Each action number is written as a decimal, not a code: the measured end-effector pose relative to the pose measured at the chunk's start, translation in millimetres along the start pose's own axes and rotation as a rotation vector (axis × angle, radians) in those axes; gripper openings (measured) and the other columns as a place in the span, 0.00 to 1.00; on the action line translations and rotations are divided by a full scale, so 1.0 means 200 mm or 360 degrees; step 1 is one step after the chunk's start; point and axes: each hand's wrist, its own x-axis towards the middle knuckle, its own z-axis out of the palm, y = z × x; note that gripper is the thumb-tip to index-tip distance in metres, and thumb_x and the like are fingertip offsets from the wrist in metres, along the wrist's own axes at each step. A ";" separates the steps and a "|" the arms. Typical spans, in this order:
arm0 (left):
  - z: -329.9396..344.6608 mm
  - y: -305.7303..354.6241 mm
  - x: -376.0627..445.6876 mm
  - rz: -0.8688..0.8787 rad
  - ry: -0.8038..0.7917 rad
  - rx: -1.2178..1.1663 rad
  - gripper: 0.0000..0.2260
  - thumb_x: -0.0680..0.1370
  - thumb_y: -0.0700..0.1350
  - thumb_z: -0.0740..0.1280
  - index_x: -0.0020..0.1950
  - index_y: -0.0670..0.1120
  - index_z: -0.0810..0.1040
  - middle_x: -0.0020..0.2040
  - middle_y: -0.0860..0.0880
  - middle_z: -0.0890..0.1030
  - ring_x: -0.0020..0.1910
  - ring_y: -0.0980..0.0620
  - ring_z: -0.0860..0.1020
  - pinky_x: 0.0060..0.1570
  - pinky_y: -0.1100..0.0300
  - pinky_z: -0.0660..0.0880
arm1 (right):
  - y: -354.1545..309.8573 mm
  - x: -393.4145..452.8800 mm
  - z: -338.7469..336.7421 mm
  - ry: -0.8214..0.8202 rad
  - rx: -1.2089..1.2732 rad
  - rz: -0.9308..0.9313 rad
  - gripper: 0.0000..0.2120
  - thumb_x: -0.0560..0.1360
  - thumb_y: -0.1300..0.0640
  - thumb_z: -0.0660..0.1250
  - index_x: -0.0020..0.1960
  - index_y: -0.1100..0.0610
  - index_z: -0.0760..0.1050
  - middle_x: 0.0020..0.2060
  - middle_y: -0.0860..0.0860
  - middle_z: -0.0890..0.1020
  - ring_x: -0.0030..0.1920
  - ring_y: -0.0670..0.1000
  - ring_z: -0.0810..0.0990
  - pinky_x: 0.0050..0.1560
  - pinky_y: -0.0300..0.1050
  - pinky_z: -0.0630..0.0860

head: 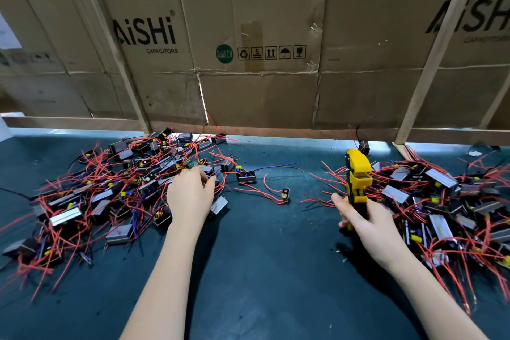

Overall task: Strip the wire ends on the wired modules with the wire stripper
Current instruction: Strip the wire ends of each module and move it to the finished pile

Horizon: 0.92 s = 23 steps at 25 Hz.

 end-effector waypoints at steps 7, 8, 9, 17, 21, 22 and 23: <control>0.10 -0.07 0.04 -0.0039 -0.0176 0.0050 0.18 0.73 0.54 0.71 0.60 0.48 0.79 0.57 0.48 0.82 0.59 0.42 0.74 0.58 0.52 0.69 | 0.00 -0.01 0.00 0.0000 0.0066 -0.0004 0.24 0.64 0.34 0.68 0.34 0.56 0.71 0.27 0.47 0.74 0.33 0.50 0.76 0.47 0.53 0.73; 0.10 -0.07 0.03 -0.0041 -0.0098 -0.0071 0.17 0.72 0.52 0.73 0.59 0.49 0.80 0.55 0.49 0.83 0.58 0.43 0.74 0.57 0.52 0.68 | 0.00 -0.01 0.00 0.0000 0.0081 -0.0003 0.24 0.64 0.35 0.68 0.35 0.57 0.71 0.27 0.47 0.74 0.33 0.50 0.76 0.48 0.54 0.74; 0.10 -0.06 0.03 -0.0040 -0.0014 -0.0183 0.16 0.71 0.51 0.73 0.57 0.50 0.80 0.54 0.50 0.83 0.57 0.44 0.74 0.56 0.53 0.67 | 0.00 0.00 0.00 0.0003 0.0090 0.0000 0.24 0.64 0.35 0.68 0.35 0.57 0.72 0.28 0.47 0.74 0.33 0.50 0.76 0.48 0.54 0.74; 0.07 -0.06 0.02 -0.0007 0.0000 0.0433 0.10 0.74 0.53 0.69 0.51 0.49 0.83 0.52 0.48 0.82 0.57 0.43 0.73 0.54 0.52 0.65 | 0.01 0.01 0.00 -0.0009 0.0071 -0.0012 0.26 0.65 0.35 0.68 0.36 0.60 0.72 0.28 0.47 0.74 0.33 0.49 0.76 0.48 0.55 0.74; 0.08 -0.02 0.01 0.0164 0.0438 -0.0011 0.05 0.75 0.44 0.71 0.44 0.42 0.83 0.47 0.44 0.81 0.47 0.40 0.77 0.47 0.50 0.69 | 0.02 0.00 0.00 -0.0013 0.0052 -0.0003 0.27 0.64 0.34 0.68 0.36 0.59 0.72 0.27 0.47 0.74 0.32 0.48 0.76 0.48 0.54 0.74; 0.08 -0.01 0.02 0.0281 0.0530 -0.0147 0.03 0.74 0.40 0.70 0.45 0.42 0.82 0.46 0.45 0.81 0.46 0.41 0.77 0.46 0.50 0.71 | 0.02 0.00 0.00 -0.0014 0.0045 -0.0004 0.25 0.65 0.34 0.68 0.35 0.58 0.72 0.27 0.47 0.74 0.32 0.48 0.76 0.48 0.55 0.74; 0.09 0.00 0.03 0.0368 0.0498 -0.0235 0.03 0.75 0.38 0.69 0.47 0.41 0.80 0.46 0.45 0.81 0.46 0.41 0.77 0.47 0.50 0.72 | 0.02 0.00 0.00 -0.0013 0.0040 -0.0004 0.24 0.65 0.34 0.68 0.35 0.57 0.72 0.27 0.47 0.74 0.32 0.48 0.76 0.48 0.56 0.75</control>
